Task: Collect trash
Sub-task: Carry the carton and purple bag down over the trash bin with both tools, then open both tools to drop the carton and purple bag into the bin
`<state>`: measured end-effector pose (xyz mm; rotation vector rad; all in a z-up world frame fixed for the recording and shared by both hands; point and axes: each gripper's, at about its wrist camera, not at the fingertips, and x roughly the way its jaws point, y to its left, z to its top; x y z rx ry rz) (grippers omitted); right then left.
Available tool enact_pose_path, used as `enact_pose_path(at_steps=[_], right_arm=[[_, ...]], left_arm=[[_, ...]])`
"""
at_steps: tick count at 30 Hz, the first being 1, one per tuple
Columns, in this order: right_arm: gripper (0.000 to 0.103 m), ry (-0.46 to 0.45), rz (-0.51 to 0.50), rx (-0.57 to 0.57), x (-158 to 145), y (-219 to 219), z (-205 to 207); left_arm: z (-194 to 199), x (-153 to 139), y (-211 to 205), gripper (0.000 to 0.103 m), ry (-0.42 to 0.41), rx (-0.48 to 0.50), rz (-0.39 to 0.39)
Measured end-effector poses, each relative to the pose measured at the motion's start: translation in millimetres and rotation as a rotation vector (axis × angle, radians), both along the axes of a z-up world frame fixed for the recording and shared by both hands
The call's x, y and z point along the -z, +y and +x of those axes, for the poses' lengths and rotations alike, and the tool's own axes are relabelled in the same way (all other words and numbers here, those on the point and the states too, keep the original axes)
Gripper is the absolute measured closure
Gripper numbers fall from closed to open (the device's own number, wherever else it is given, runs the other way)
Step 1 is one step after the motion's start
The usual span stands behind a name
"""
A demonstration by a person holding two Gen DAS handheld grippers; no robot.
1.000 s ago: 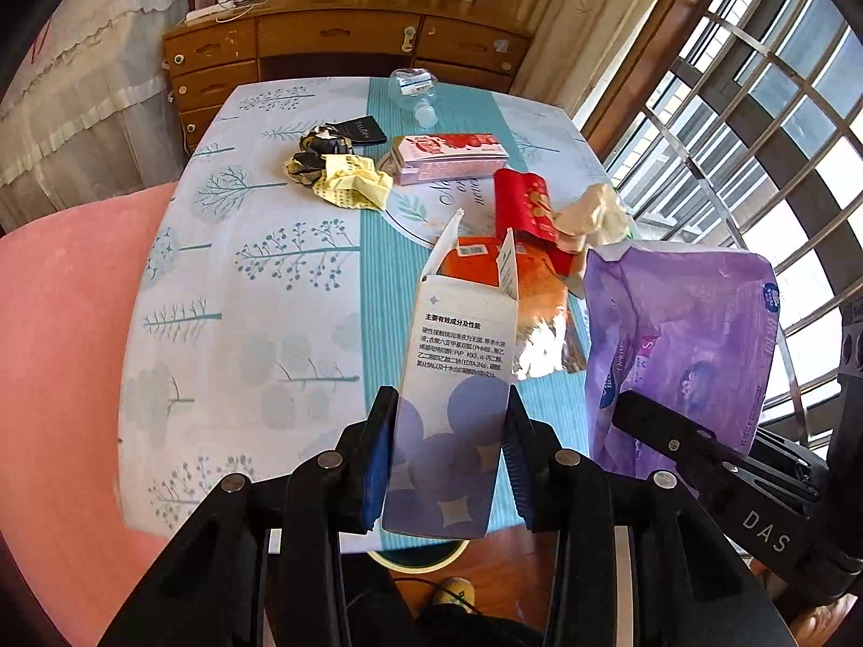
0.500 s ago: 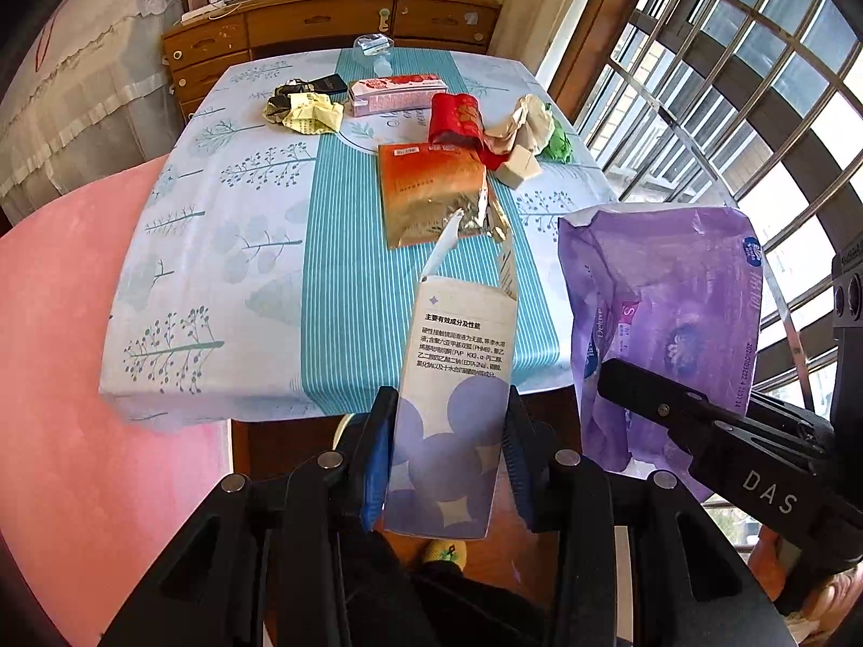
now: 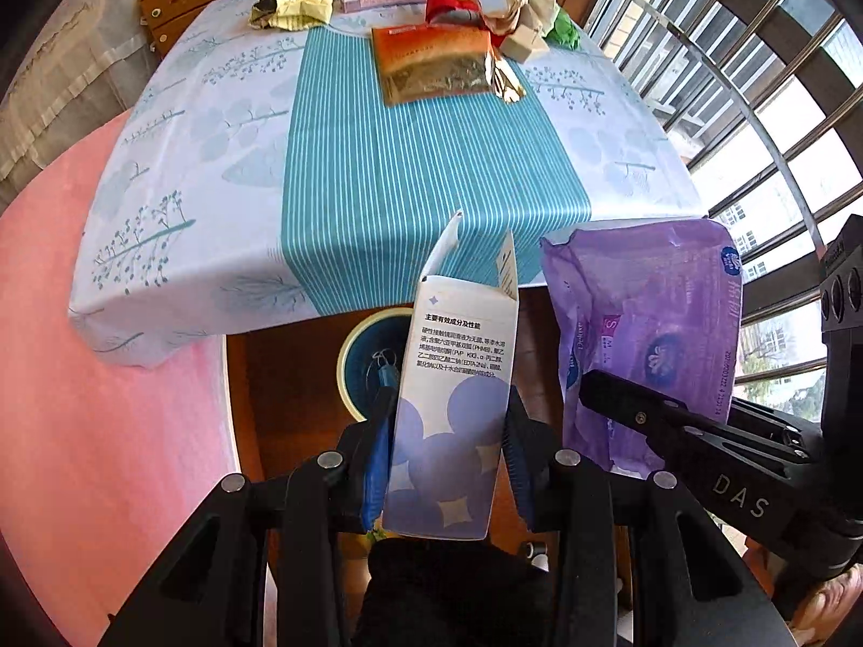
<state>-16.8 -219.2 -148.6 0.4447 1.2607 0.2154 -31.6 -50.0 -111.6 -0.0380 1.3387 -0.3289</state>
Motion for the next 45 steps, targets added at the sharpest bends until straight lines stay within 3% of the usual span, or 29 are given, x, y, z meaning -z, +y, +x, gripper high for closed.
enact_pose_path(at_steps=[11,18,26,29,30,31,34,35,36,37,45], right_arm=[[0.093,0.105,-0.047,0.124,130.8,11.2,5.6],[0.093,0.175,-0.053,0.148,227.8,23.6,18.5],[0.093,0.189,-0.064,0.147,320.3,46.2,50.9],[0.091,0.194,-0.057,0.154,345.9,53.7,63.5],[0.090,0.199,-0.052,0.153,354.0,56.1,66.7],[0.084,0.200,-0.052,0.152,360.5,58.7,68.2],[0.045,0.191,-0.088,0.146,378.3,57.1,71.3],[0.040,0.184,-0.087,0.145,382.0,59.0,74.1],[0.040,0.181,-0.082,0.145,384.5,60.0,75.4],[0.039,0.179,-0.085,0.148,385.5,60.4,75.4],[0.036,0.150,-0.115,0.153,373.6,50.6,82.5]], left_arm=[[-3.1,131.2,9.0,0.066,0.061,-0.042,0.017],[10.6,218.4,24.9,0.066,0.064,-0.111,0.059],[32.8,309.3,23.0,0.066,0.052,-0.130,0.098],[40.9,328.7,17.8,0.062,0.020,-0.129,0.131],[43.1,336.0,16.6,0.056,0.003,-0.143,0.150],[44.7,341.9,19.0,0.047,0.000,-0.143,0.154],[48.1,355.6,21.6,0.033,-0.027,-0.168,0.169],[51.3,358.6,25.3,0.027,-0.027,-0.180,0.168],[55.2,361.3,29.4,0.015,-0.024,-0.193,0.167],[56.9,363.4,33.8,0.012,-0.021,-0.204,0.160],[52.9,349.6,53.2,0.011,-0.037,-0.218,0.145]])
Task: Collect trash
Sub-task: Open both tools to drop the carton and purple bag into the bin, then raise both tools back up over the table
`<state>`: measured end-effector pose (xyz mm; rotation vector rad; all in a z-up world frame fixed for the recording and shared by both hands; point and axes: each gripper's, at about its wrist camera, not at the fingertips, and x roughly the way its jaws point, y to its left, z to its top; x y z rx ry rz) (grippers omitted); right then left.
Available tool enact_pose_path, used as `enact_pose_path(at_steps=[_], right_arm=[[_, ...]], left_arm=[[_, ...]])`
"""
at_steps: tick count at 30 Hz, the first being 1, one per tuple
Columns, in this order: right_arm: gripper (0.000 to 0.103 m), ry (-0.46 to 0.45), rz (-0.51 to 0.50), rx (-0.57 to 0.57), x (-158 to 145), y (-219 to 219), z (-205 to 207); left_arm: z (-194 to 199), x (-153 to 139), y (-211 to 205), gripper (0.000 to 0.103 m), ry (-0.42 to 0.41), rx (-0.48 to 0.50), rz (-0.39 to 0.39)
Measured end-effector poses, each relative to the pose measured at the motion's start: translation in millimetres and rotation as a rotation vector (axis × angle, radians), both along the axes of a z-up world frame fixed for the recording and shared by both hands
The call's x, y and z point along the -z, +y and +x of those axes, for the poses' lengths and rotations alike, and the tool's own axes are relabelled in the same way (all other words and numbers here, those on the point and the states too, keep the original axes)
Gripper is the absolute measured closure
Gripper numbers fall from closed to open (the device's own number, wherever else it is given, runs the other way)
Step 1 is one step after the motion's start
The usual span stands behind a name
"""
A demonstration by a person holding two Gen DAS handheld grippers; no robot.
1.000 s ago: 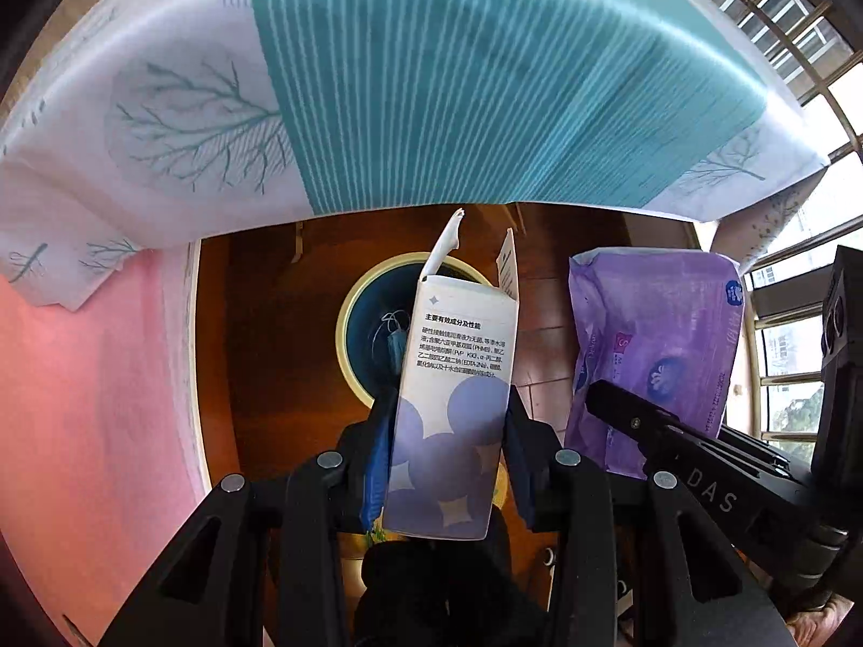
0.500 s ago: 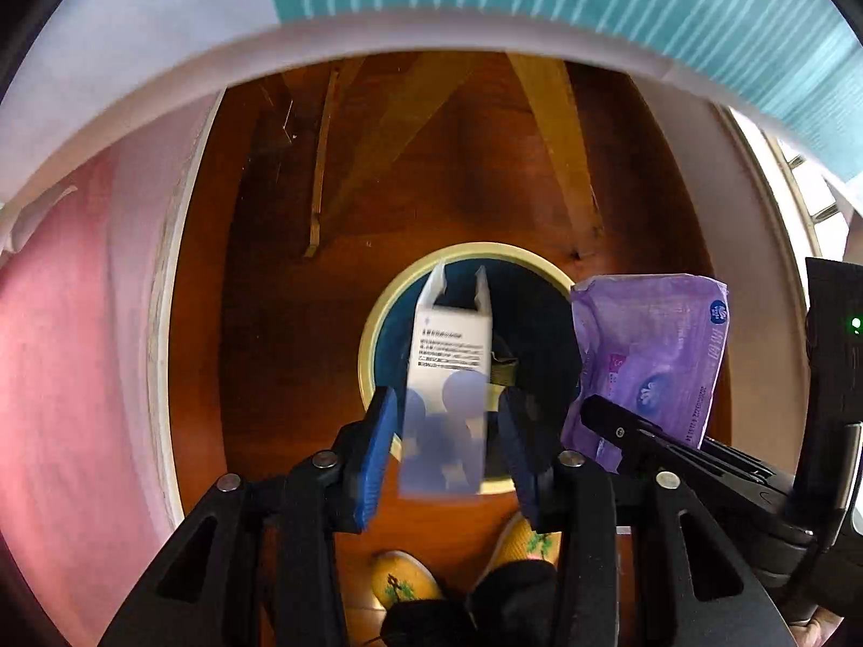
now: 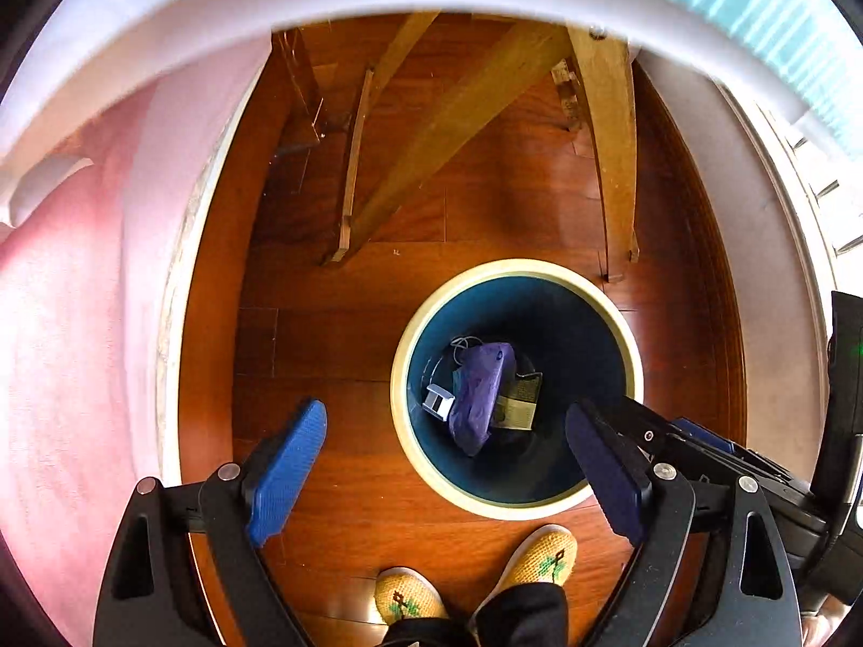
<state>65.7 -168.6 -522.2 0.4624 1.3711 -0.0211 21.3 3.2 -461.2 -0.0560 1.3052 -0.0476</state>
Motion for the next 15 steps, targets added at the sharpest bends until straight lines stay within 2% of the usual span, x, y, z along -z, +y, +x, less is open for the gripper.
enact_pose_path(at_steps=[7,15], right_arm=[[0.035,-0.024,0.002,0.011,-46.9,-5.2,-11.3],[0.035,-0.038,0.025,0.030,-127.3,-6.1,-31.5]], left_arm=[[-8.0,-39.2,7.5,0.011,-0.013,0.001,0.023],[-23.1,-116.7,21.3,0.011,-0.010,0.005,0.039]])
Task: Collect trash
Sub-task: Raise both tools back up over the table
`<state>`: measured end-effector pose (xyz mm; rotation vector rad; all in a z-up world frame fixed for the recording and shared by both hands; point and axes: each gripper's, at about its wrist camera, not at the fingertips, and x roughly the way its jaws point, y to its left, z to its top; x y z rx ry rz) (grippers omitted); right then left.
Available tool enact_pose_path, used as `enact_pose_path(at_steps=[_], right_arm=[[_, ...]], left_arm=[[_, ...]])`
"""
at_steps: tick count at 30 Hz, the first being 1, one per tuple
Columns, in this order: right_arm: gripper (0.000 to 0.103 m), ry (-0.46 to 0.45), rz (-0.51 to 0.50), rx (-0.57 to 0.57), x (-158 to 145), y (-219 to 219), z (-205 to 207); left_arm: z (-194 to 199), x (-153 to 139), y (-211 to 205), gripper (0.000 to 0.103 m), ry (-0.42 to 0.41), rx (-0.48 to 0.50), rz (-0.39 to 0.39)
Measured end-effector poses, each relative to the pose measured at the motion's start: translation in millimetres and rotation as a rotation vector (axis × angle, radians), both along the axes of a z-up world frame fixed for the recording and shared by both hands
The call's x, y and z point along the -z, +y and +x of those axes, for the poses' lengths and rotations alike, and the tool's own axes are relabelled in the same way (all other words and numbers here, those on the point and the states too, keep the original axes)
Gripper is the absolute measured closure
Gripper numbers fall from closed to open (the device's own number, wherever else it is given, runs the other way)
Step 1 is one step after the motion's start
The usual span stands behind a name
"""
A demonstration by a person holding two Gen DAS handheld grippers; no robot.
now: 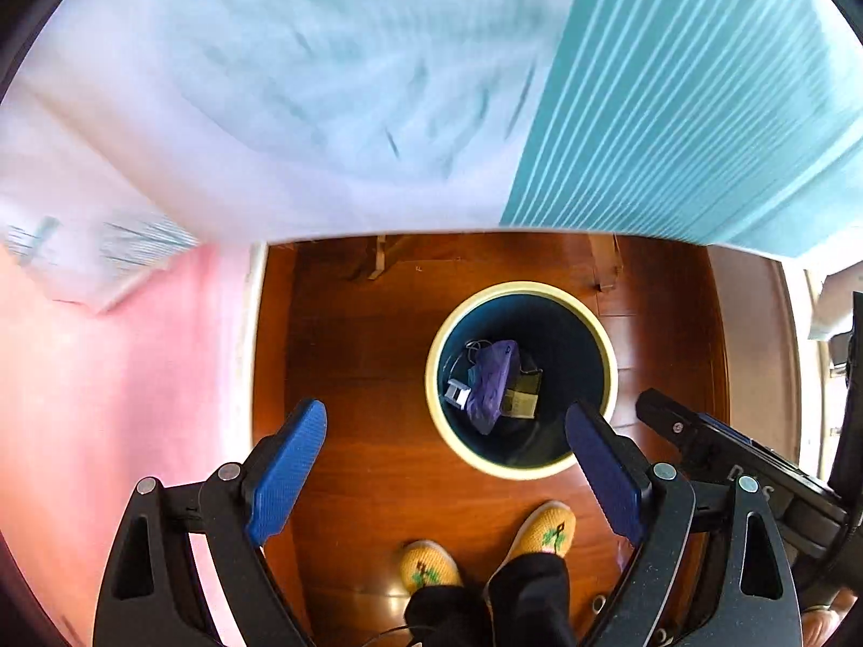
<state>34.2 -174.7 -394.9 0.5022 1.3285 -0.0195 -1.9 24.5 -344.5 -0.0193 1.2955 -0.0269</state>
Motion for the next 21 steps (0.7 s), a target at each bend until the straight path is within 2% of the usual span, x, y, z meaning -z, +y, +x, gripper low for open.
enact_pose_path(at_steps=[6,14,21], right_arm=[[0.035,-0.033,0.007,-0.025,-82.4,8.7,-22.9],[0.035,-0.129,0.009,-0.074,-192.4,22.9,-52.6],[0.035,-0.249,0.001,-0.072,-275.1,26.6,-74.2]], left_arm=[[-19.1,-81.0,4.4,0.011,-0.040,0.026,0.000],[-41.1,-193.4,7.6,0.011,-0.155,0.049,-0.026],[-56.5,-282.9,0.4,0.011,-0.284,0.109,-0.024]])
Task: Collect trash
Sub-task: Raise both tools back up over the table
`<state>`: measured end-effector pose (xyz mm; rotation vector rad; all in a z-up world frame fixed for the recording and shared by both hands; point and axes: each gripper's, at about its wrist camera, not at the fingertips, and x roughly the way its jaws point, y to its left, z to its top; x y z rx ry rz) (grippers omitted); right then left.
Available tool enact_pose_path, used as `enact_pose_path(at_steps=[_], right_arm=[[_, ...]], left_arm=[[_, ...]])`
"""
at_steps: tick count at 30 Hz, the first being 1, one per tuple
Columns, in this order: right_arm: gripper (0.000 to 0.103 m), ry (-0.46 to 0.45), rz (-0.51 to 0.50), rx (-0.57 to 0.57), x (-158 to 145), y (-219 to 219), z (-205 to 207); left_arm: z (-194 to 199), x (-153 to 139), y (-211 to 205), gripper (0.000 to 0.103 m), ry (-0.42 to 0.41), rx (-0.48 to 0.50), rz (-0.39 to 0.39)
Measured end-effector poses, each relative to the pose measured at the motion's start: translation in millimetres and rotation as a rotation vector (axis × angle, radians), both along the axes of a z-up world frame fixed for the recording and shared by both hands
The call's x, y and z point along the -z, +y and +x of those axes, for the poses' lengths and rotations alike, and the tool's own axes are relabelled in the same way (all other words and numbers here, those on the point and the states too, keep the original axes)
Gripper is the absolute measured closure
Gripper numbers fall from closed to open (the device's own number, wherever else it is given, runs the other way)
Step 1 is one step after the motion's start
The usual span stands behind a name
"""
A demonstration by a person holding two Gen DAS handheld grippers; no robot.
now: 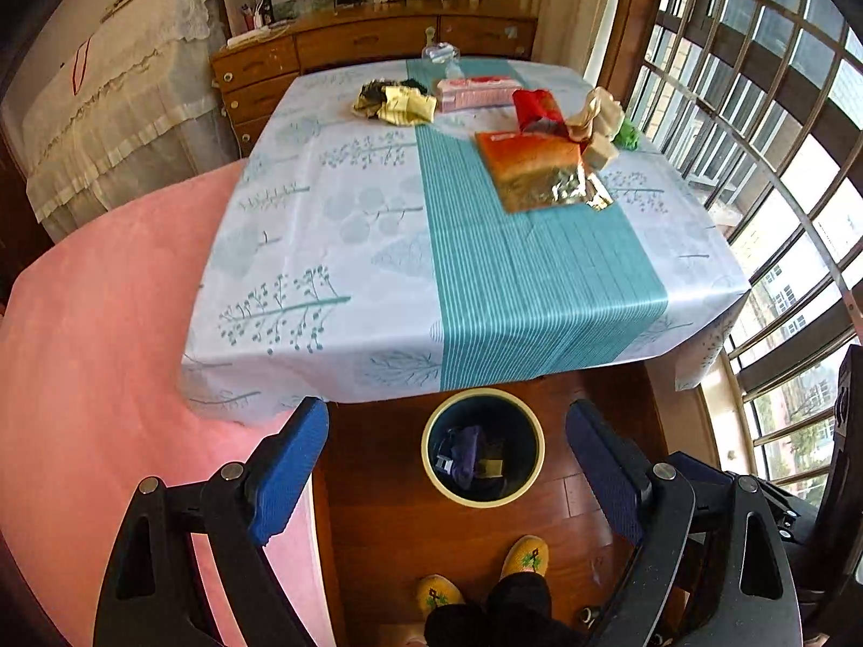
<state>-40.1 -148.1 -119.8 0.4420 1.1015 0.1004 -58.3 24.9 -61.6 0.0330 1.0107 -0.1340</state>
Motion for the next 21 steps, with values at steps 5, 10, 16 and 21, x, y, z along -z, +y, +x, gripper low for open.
enact_pose_path(at_steps=[5,10,16,21], right_arm=[[0.035,-0.100,-0.017,0.018,-55.8,-2.5,-10.7],[0.035,-0.170,-0.030,0.039,-94.0,-6.7,-17.9],[0.035,-0.233,-0.085,0.021,-124.2,-7.8,-19.8],[0.035,-0.272,-0.113,0.032,-142.3,-15.8,-12.5]], left_arm=[[-9.8,-53.0,-7.5,0.011,-0.075,0.036,-0.018],[-14.0,-91.1,-11.8,0.013,-0.124,0.058,-0.055],[-6.0,-123.7,-16.9,0.020,-0.151,0.064,-0.108],[8.4,-136.9,-25.7,0.021,-0.173,0.090,-0.115]])
